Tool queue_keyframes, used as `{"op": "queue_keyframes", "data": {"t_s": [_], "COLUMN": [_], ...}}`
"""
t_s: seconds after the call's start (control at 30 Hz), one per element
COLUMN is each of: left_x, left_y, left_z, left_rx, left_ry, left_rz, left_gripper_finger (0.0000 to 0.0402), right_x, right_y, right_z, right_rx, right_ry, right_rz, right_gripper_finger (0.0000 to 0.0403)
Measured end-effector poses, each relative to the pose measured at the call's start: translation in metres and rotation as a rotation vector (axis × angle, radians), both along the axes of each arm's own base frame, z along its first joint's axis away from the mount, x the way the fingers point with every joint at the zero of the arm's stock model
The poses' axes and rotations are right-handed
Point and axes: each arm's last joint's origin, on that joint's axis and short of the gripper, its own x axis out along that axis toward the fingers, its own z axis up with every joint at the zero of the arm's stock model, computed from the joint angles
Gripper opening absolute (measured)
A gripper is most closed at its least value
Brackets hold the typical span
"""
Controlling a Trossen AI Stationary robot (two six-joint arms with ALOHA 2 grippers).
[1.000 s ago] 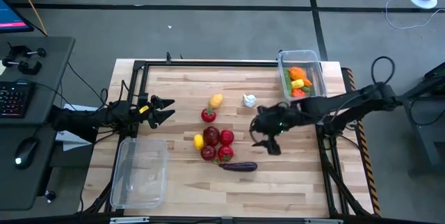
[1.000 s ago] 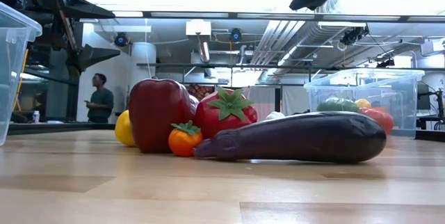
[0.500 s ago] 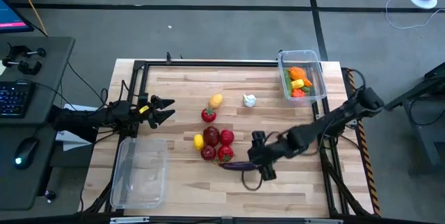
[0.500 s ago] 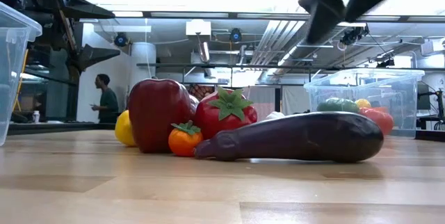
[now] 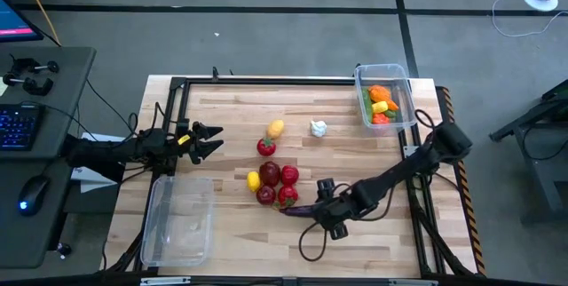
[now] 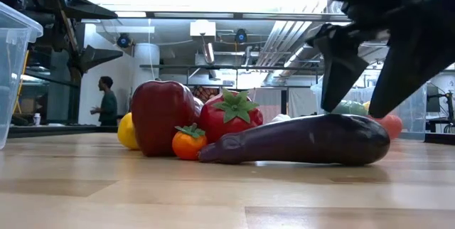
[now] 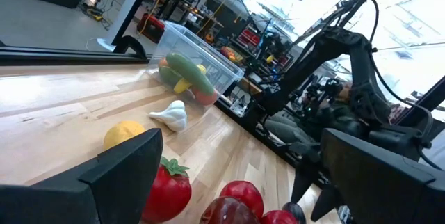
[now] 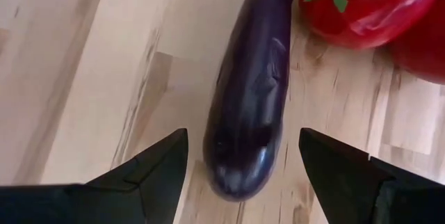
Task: Sort produce into baskets
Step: Put the purple eggplant into the top transparent bin
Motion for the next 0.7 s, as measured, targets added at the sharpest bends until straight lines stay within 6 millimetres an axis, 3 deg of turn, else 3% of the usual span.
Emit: {"op": "queue_keyframes", "data": {"t_s": [0.7], "left_x": [0.0], "left_y": [0.0], "left_z": [0.0], "left_rx": [0.0], "left_ry": [0.0], "left_rz": [0.0], "left_gripper_finger": [0.0378], "right_x": [0.007], "right_y": [0.007], "right_z": [-0.031], "right_rx": [0.018], "right_ry": [0.051], "right_rz": [-0.082], "right_gripper_finger": [0.0268]}}
